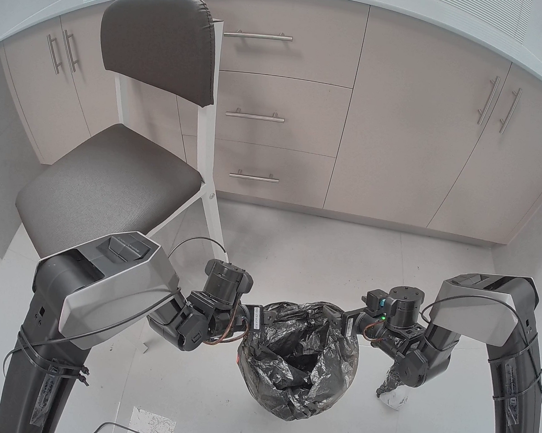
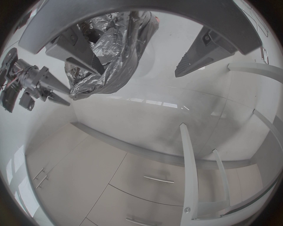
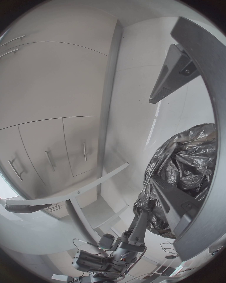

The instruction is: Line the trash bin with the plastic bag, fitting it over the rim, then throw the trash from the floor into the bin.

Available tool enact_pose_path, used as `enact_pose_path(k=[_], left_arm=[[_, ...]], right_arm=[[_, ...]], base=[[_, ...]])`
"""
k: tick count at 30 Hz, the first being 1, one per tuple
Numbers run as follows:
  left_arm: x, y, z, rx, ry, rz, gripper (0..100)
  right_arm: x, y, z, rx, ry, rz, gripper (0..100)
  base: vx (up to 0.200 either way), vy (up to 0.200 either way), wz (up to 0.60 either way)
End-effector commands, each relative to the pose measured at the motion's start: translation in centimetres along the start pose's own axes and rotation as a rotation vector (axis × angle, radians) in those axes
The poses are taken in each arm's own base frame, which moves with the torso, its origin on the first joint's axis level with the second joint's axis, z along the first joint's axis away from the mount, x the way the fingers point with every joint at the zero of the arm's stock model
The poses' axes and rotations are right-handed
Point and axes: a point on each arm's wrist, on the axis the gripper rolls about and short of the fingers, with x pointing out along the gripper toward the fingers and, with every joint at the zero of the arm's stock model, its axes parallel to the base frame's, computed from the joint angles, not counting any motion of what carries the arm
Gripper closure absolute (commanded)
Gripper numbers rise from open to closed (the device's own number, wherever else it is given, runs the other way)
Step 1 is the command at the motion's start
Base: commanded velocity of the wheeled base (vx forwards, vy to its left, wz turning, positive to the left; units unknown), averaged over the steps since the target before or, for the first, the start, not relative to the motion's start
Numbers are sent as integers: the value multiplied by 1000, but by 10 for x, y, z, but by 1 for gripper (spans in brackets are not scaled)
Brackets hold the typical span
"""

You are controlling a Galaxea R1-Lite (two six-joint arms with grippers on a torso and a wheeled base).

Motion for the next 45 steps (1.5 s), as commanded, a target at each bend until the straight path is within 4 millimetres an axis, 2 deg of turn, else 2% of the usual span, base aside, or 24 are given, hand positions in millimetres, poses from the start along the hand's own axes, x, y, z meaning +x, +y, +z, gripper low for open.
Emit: enact_pose_path(k=[1, 6, 17, 22, 23, 28, 35, 41, 45], left_arm=[[3, 2, 9, -12, 0, 46, 0], [12, 6, 17, -63, -5, 133, 0], [18, 6, 19, -111, -11, 143, 0], [20, 5, 21, -128, 7, 153, 0], [21, 5, 23, -146, 12, 159, 0], [20, 5, 23, -148, 13, 160, 0], [17, 5, 24, -184, 9, 157, 0], [13, 5, 23, -189, 14, 151, 0], [11, 5, 24, -190, 14, 146, 0]], right_arm=[[-4, 6, 6, -4, -22, 11, 0], [-5, 6, 7, -4, -24, 11, 0], [-4, 6, 4, -6, -16, 14, 0], [-6, 16, 1, -13, -2, 34, 0], [-7, 26, -6, -26, 20, 58, 0], [-5, 32, -9, -43, 31, 71, 0], [13, 29, -14, -67, 81, 54, 0], [36, 17, -10, -86, 71, -31, 0], [43, 14, -7, -84, 51, -63, 0]], base=[[0, 0, 0], [0, 0, 0], [0, 0, 0], [0, 0, 0], [0, 0, 0], [0, 0, 0], [0, 0, 0], [0, 0, 0], [0, 0, 0]])
